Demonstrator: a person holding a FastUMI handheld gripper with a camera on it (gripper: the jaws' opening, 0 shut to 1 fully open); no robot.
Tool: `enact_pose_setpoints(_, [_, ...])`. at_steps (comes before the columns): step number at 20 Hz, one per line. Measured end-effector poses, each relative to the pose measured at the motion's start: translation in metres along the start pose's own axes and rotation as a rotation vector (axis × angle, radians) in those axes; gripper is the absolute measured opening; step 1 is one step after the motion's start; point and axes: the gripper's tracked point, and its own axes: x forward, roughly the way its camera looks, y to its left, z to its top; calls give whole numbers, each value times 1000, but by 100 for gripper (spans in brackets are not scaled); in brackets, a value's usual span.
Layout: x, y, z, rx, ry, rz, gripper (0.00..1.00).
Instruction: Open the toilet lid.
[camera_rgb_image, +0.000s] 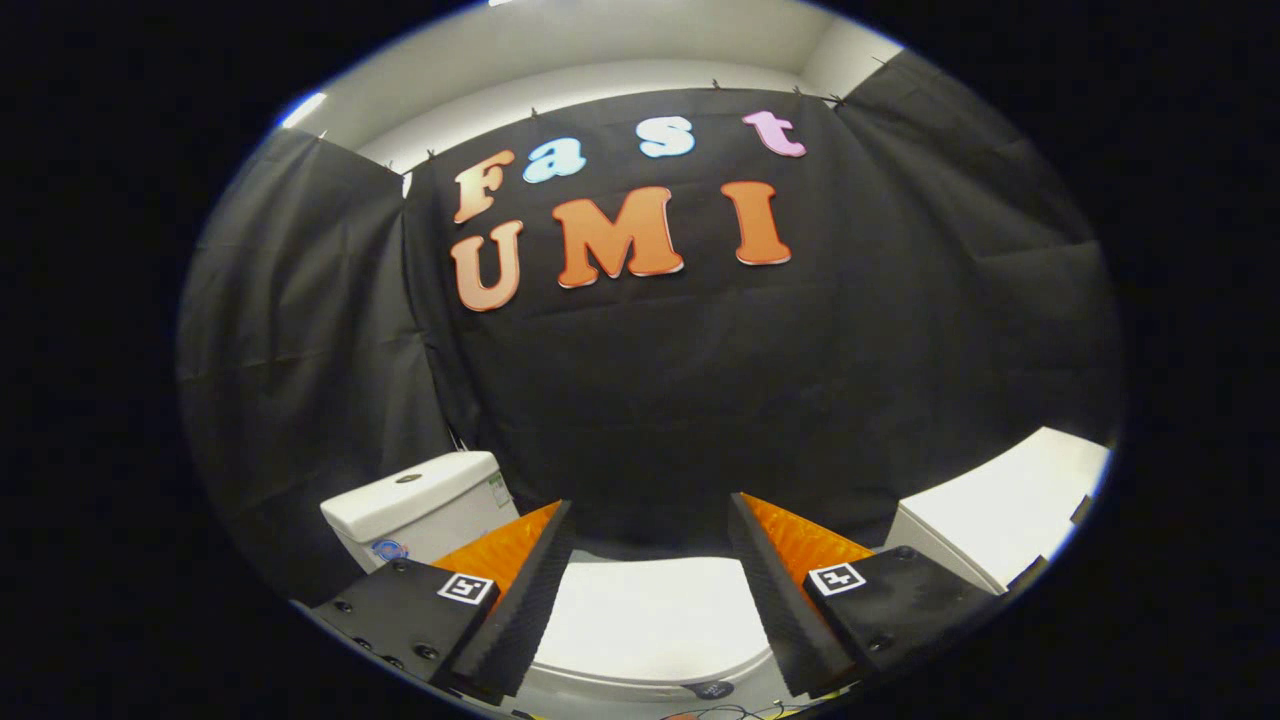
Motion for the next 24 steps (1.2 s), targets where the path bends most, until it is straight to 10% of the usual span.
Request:
enact_pose_setpoints(13, [-5, -108, -276, 487, 450, -56, 99])
enact_pose_setpoints(24, [-16, -108, -366, 863, 637, -50, 97])
